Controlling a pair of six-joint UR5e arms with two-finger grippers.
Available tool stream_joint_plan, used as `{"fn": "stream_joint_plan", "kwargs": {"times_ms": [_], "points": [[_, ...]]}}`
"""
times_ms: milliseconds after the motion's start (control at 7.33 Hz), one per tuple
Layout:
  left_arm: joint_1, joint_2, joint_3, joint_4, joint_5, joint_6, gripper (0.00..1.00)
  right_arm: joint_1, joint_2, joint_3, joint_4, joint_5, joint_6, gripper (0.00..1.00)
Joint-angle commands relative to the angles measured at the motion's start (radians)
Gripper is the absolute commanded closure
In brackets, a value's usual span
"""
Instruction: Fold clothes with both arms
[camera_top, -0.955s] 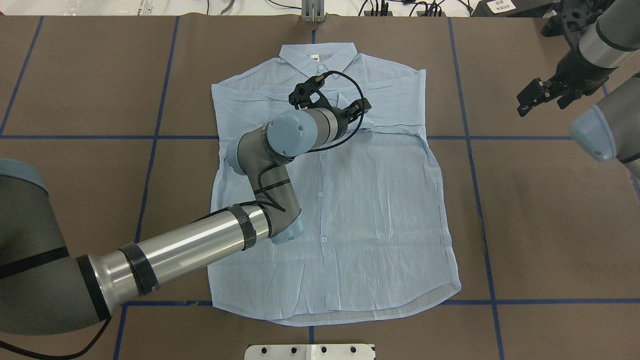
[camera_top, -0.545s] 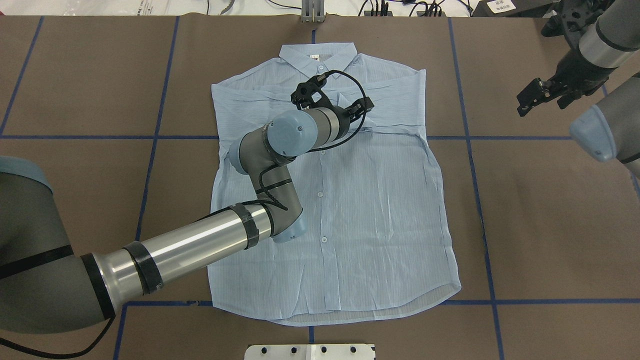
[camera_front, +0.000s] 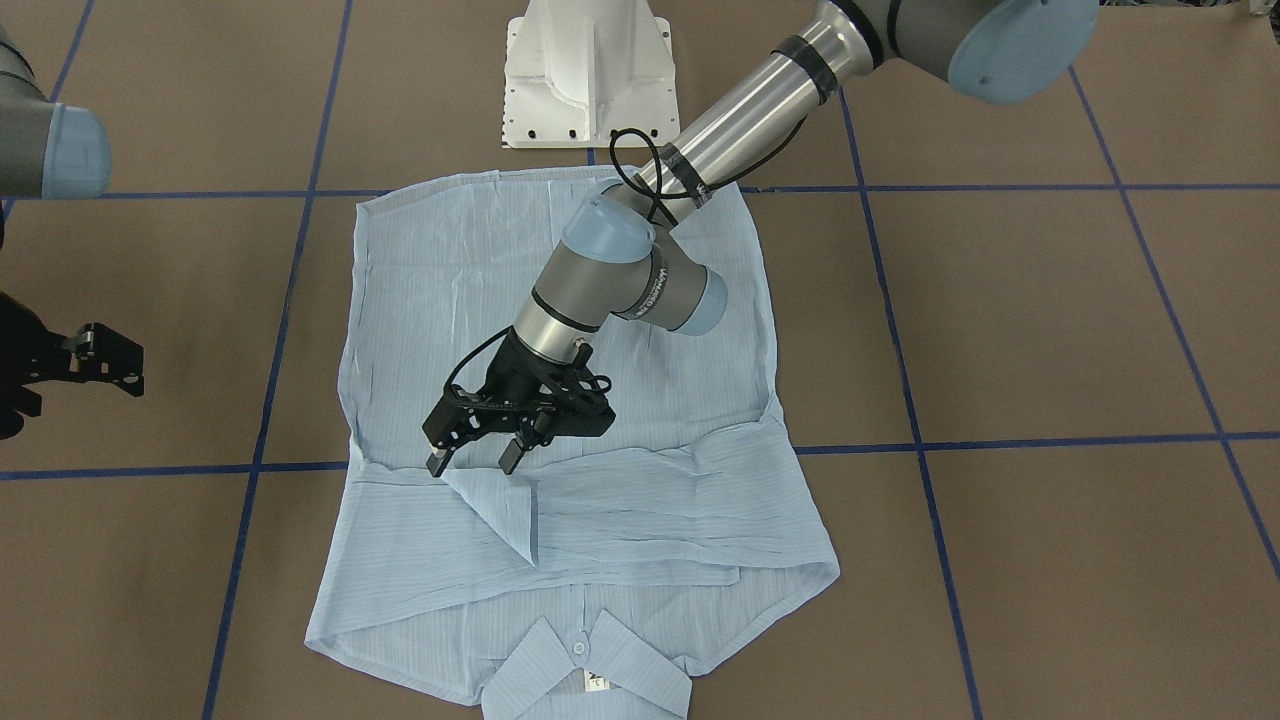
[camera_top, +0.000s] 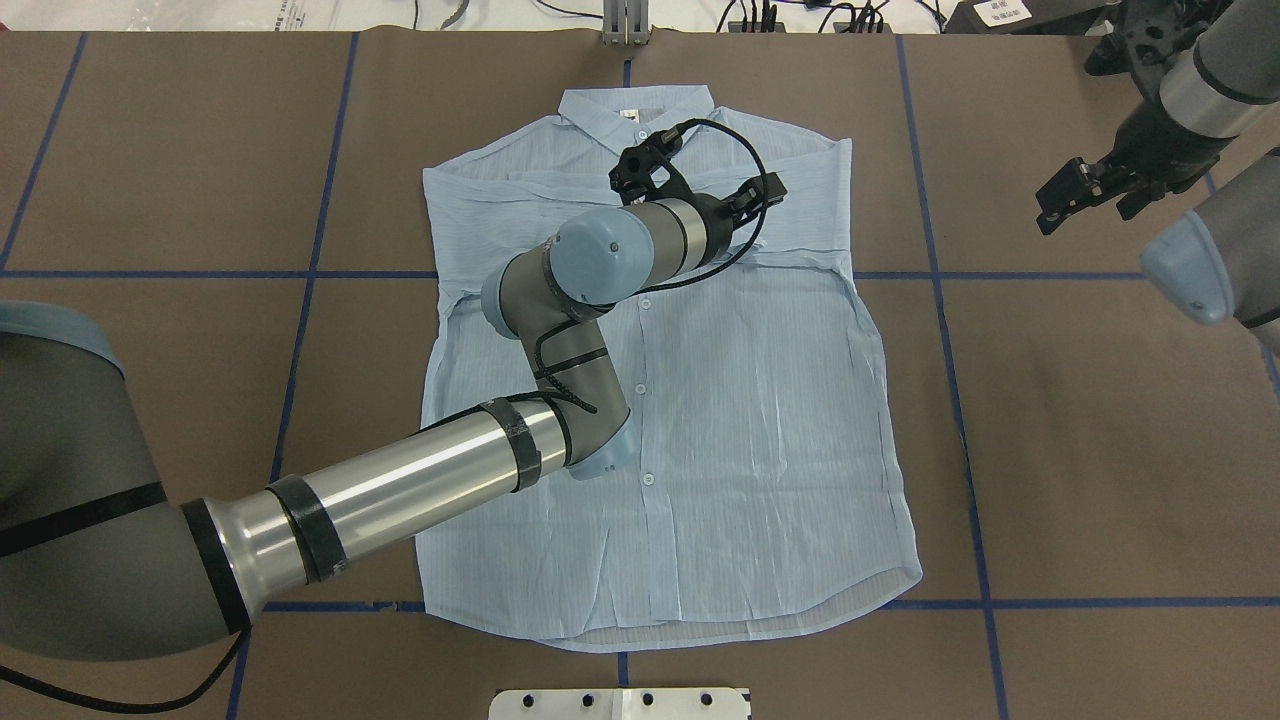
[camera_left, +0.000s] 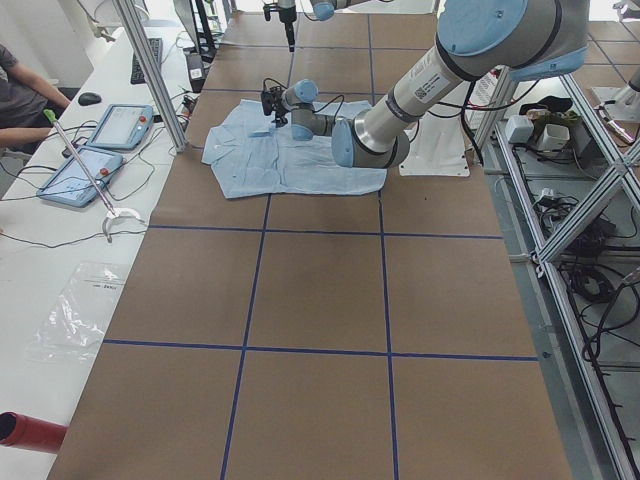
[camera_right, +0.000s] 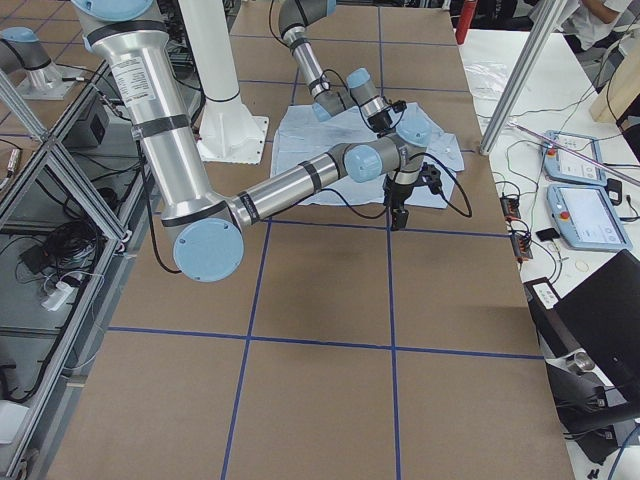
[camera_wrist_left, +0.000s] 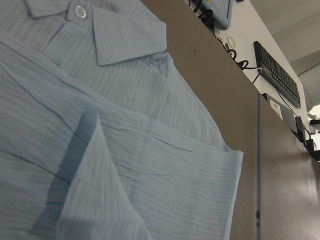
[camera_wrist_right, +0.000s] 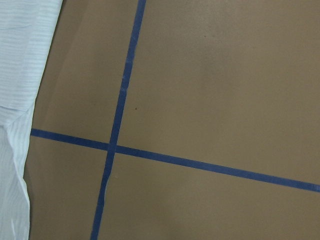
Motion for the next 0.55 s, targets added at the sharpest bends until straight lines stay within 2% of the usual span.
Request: {"fn": "stream_joint_plan", "kwargs": {"times_ms": [0,409], "points": [[-0.001,-0.056,0.006,-0.039,-0.004,-0.001,0.00,0.000,-0.001,0.001,0.000,0.002,0.002,0.00],[-0.008,-0.053,0.006,-0.030,-0.052,0.000,0.00,0.000,-0.001,0.017,0.001,0.003,0.011,0.00]]}}
